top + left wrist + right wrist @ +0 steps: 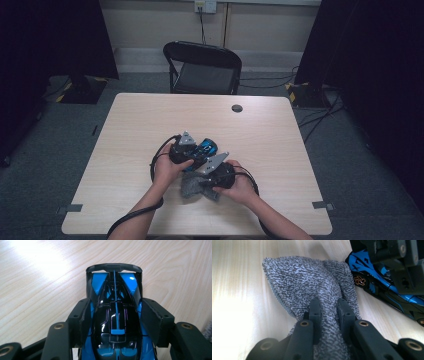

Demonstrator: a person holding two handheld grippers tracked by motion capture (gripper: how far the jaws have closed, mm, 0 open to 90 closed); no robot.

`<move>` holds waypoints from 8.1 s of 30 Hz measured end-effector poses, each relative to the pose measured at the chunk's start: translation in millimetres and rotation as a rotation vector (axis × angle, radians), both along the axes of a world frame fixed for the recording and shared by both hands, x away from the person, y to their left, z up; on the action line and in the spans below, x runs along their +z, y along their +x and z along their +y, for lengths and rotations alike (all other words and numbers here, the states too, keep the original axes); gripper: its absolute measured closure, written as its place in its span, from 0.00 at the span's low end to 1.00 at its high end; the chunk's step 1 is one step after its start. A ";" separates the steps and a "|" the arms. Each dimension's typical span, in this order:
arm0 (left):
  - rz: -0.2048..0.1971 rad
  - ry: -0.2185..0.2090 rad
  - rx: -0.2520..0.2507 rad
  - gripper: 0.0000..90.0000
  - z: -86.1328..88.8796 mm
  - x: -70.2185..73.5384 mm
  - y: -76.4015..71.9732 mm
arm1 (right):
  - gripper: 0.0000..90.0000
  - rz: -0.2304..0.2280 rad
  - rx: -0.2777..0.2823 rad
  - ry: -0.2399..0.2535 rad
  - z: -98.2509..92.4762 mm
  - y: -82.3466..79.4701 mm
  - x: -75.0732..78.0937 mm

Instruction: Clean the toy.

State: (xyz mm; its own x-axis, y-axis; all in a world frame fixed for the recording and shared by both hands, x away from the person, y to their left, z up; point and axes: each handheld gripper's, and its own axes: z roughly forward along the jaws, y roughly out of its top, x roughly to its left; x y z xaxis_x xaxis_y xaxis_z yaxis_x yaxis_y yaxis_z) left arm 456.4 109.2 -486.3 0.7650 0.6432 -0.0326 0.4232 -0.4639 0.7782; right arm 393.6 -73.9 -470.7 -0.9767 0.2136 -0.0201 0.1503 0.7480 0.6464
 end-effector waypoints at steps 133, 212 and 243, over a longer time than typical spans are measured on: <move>-0.037 0.027 -0.086 0.38 -6.4 27.5 -14.2 | 0.57 0.029 -0.075 0.094 -56.6 -13.5 -3.0; 0.154 0.110 -0.249 0.80 68.3 10.2 -86.9 | 0.18 -0.005 -0.261 0.141 24.1 76.1 11.4; 0.160 0.082 -0.176 0.78 84.5 8.7 -84.1 | 0.05 -0.038 -0.269 0.141 36.0 83.3 -19.0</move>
State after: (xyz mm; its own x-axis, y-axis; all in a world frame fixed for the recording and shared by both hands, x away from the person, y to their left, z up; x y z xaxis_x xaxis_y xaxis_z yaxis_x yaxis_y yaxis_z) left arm 372.3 193.7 -477.6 0.8547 0.5062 -0.1150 0.4450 -0.6004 0.6644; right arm 476.8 -37.9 -489.7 -0.8838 0.4677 -0.0072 0.3047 0.5873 0.7498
